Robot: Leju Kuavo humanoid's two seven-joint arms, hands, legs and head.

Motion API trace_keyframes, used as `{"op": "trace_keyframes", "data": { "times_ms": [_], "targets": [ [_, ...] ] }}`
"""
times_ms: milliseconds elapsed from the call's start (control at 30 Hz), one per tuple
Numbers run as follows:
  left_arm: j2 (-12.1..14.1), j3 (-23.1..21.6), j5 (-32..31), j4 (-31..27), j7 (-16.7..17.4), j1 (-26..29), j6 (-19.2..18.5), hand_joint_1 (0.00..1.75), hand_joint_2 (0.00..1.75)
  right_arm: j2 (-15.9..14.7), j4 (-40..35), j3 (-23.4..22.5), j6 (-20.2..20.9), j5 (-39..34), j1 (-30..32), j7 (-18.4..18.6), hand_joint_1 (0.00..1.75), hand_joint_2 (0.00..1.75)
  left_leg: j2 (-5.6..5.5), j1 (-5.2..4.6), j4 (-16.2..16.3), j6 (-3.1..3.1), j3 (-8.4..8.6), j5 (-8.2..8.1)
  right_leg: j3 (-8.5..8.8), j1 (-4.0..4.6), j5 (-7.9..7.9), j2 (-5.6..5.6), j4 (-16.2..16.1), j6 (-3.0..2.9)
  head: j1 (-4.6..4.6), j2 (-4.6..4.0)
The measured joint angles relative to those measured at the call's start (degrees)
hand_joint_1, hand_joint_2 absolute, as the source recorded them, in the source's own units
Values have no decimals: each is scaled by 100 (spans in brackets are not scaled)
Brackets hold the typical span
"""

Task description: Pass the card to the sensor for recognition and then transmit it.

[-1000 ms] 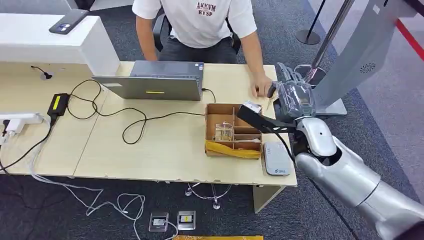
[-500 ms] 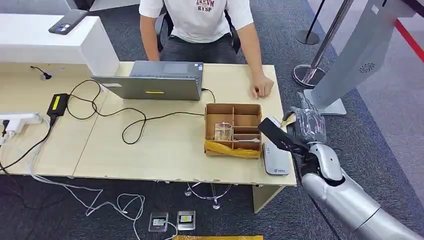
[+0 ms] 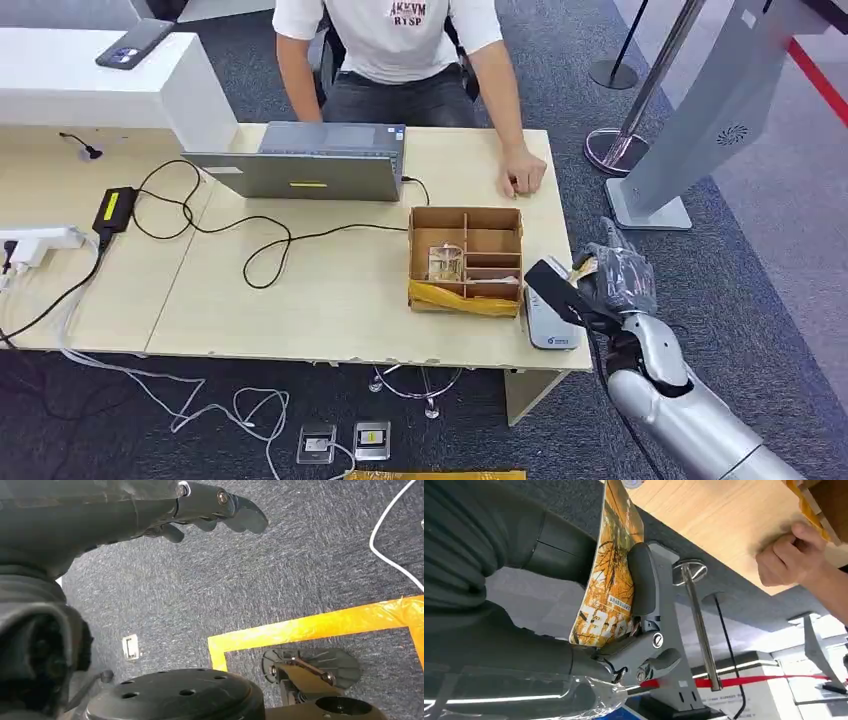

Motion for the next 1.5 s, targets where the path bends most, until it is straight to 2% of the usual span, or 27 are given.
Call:
{"op": "trace_keyframes", "data": {
  "times_ms": [400, 800, 1500],
  "targets": [
    [-9, 0, -2, 2, 92, 0, 0, 0, 0, 74, 208, 2, 193, -4, 322, -118, 175, 175, 0, 0, 0, 0, -3, 0, 0, 0, 0, 0, 0, 0, -2, 0],
    [-11, -6, -50, 2, 153, -1, 0, 0, 0, 216, 512, -9, 140, -85, 588, -206, 175, 175, 4, 0, -1, -1, 2, 0, 0, 0, 0, 3, 0, 0, -2, 0],
    [-4, -79, -7, 2, 256, -37, -2, 0, 0, 258, 560, -332, 208, 190, 766, -146, 175, 175, 15, 0, 0, -1, 13, 1, 10, 1, 6, 13, -1, -6, 0, 0]
  ]
}}
